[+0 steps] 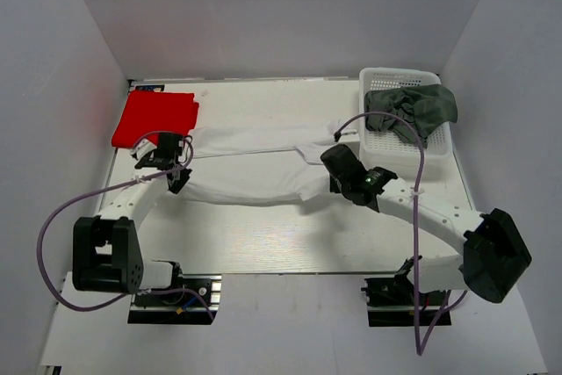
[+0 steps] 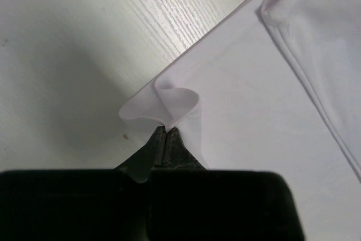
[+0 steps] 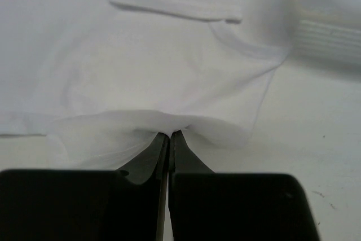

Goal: Fold and stack the t-shirts
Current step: Fold the other side of the tshirt into a rectangle

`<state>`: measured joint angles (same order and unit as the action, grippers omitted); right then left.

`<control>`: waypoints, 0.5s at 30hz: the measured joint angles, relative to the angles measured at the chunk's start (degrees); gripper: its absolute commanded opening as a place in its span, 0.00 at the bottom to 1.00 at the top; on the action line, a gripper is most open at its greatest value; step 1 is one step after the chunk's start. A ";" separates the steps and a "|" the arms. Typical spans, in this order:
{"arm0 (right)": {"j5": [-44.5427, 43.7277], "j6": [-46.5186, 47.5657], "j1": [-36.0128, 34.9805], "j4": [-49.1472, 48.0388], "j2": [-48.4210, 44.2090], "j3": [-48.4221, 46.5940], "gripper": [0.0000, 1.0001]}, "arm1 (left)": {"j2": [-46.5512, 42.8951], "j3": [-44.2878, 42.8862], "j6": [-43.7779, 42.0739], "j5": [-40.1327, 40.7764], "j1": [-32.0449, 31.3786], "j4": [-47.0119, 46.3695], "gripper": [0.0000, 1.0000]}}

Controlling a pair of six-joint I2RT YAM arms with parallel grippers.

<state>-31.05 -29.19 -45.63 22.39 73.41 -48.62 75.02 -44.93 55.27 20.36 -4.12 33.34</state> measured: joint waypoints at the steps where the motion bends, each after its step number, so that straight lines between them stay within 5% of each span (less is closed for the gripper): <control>1: -0.74 0.55 0.81 -0.63 1.01 -0.63 0.00 | 1.20 -0.96 0.02 0.02 0.07 -0.04 0.00; 15: 0.09 11.34 13.05 -10.16 22.95 -22.05 0.00 | 21.20 -20.48 2.64 0.87 2.69 -0.35 0.04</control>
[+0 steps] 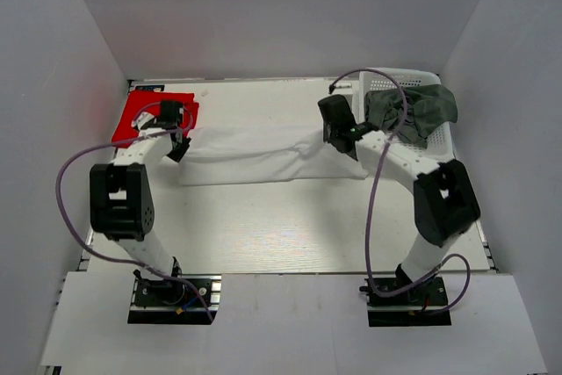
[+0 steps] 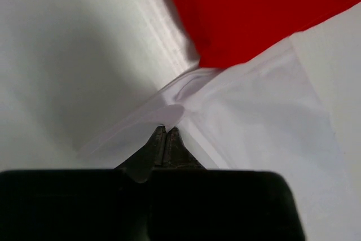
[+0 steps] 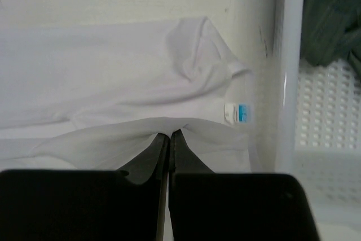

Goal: Fold and stack the t-shirts
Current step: Fold the other side of the tshirt into a rectangle

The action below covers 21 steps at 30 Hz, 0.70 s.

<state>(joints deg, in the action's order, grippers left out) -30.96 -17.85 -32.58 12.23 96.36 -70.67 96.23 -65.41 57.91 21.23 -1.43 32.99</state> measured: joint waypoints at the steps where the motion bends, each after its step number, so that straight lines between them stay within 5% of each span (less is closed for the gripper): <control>1: 0.66 0.46 0.55 -0.37 2.25 -1.90 0.00 | 2.19 -2.29 0.09 0.07 0.20 0.24 0.13; 2: 1.46 0.96 1.29 0.09 5.01 -4.63 0.00 | 4.13 -4.35 -0.07 0.20 0.24 0.39 0.44; 3: 2.40 1.51 2.12 0.11 8.22 -7.74 0.01 | 6.38 -7.15 -0.39 0.33 0.28 1.31 0.60; 4: 2.93 1.68 2.73 0.55 10.97 -10.25 0.15 | 8.79 -10.19 -0.52 0.46 0.33 2.08 0.69; 5: 3.28 1.66 3.34 1.66 14.10 -13.64 0.31 | 10.95 -13.09 -0.55 0.59 0.37 2.82 0.81; 7: 3.69 1.16 4.42 4.61 20.92 -21.42 0.90 | 14.12 -17.46 -1.16 0.76 0.48 4.33 0.86; 13: 6.14 1.07 5.92 10.03 29.42 -32.85 0.90 | 15.21 -20.90 -3.17 1.88 0.46 6.32 1.00; 21: 11.82 0.17 5.70 7.06 18.51 -17.86 0.90 | 7.41 -14.51 -10.27 -5.22 -0.46 -1.57 1.00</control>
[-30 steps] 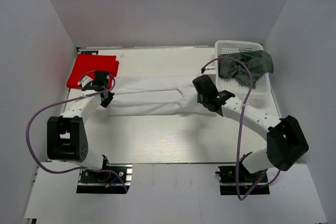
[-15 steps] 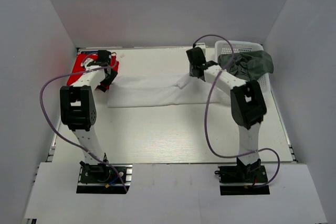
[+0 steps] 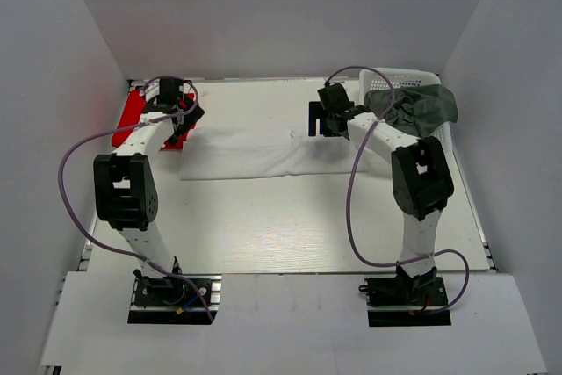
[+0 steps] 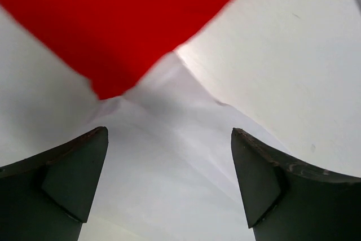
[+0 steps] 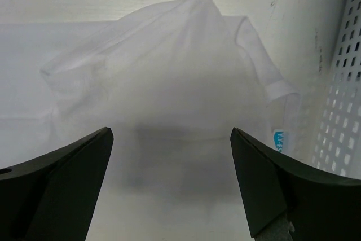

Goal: Fold and stack the t-shirts
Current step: Fold the other side of the tshirt into a rectangle, then rotate the tshirt 90 degrees

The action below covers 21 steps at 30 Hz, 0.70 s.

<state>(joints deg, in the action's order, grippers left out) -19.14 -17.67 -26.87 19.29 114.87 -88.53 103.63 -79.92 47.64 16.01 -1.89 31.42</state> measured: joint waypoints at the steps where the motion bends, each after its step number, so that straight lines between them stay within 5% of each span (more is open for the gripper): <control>1: 0.85 -0.11 0.00 -0.24 -1.09 1.55 0.90 | -0.04 0.02 -0.76 -1.16 -0.24 -1.22 1.00; 12: 7.32 -3.08 -0.04 -6.54 -4.79 17.46 0.90 | 13.42 -5.20 -6.60 -10.45 -6.23 -2.93 1.00; 21: 9.94 -4.20 0.09 -9.35 -6.10 19.71 0.90 | -0.07 15.13 -4.90 -8.22 -8.26 -2.56 1.00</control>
<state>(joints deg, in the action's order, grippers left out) -9.19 -21.87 -26.79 9.93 108.77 -68.82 103.57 -64.79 42.74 7.79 -10.15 28.86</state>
